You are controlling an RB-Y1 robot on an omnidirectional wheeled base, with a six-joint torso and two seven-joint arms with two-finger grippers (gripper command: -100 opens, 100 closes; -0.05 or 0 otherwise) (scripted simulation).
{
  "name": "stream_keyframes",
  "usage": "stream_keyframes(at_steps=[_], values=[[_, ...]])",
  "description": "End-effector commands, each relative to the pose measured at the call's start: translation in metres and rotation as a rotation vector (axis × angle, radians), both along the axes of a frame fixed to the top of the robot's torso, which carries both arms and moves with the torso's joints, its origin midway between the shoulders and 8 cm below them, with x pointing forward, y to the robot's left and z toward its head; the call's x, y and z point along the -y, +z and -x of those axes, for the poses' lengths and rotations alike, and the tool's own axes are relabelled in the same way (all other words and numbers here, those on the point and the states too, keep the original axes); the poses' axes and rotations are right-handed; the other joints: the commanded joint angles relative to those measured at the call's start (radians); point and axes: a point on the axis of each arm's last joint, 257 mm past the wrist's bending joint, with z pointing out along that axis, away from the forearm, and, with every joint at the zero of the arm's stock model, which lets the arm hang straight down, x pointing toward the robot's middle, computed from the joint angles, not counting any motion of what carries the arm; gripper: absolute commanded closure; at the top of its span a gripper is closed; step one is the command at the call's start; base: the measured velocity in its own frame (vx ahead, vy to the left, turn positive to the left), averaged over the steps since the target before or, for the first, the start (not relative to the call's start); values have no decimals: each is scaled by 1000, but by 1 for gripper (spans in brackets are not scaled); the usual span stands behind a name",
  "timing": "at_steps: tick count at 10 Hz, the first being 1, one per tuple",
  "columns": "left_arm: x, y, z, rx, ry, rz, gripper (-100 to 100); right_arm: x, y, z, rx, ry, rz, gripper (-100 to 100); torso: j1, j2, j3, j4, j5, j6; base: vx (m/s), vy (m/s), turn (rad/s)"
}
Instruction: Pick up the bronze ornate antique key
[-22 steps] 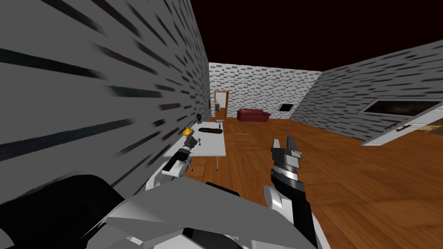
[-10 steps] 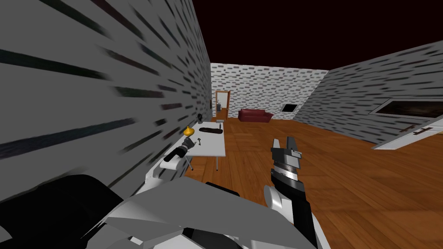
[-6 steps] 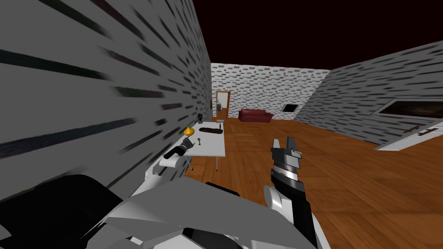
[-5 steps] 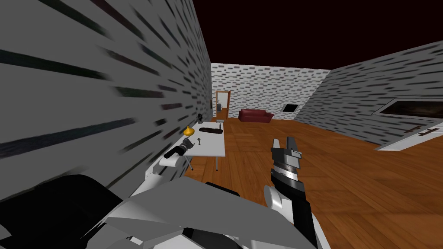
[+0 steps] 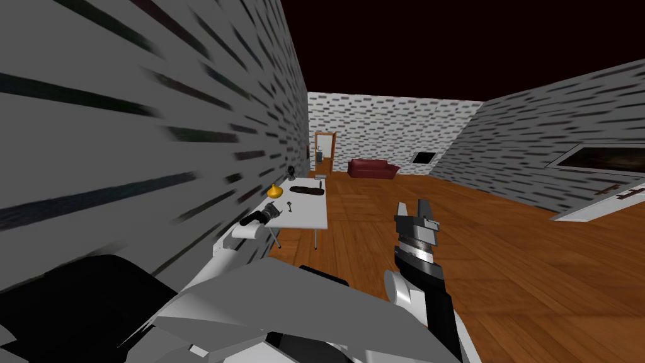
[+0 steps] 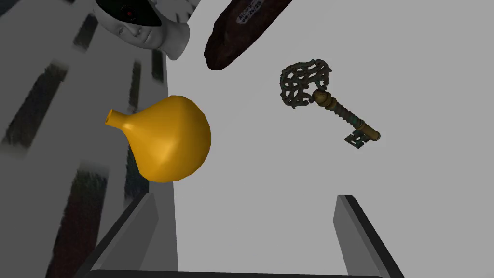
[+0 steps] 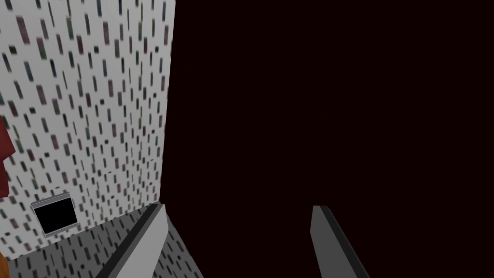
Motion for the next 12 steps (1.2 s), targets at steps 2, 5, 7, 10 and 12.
stream_keyframes(at_steps=[2, 5, 7, 10, 12], values=[[-8, -12, 1, -41, 43, 84, -100, 0, 0, 0, 0, 0, 0, 0, 0, 0, 0, 0, 0, 0, 15, -8, 6], [-13, -27, 2, -84, 95, 194, -100, 0, 0, 0, 0, 0, 0, 0, 0, 0, 0, 0, 0, 0, 21, -5, 5], [-14, -36, 4, -118, 121, 252, -100, 0, 0, 0, 0, 0, 0, 0, 0, -1, 0, 0, 0, 0, 30, -3, 0], [-12, -48, 3, -154, 163, 359, -100, 0, 0, 0, 0, 0, 0, 0, 0, -1, 0, 0, 0, 0, 30, 2, -2], [-9, -55, 3, -181, 182, 413, -100, 0, 0, 0, 0, 0, 0, 0, 1, -1, -1, 0, 0, 0, 32, 6, -3]])
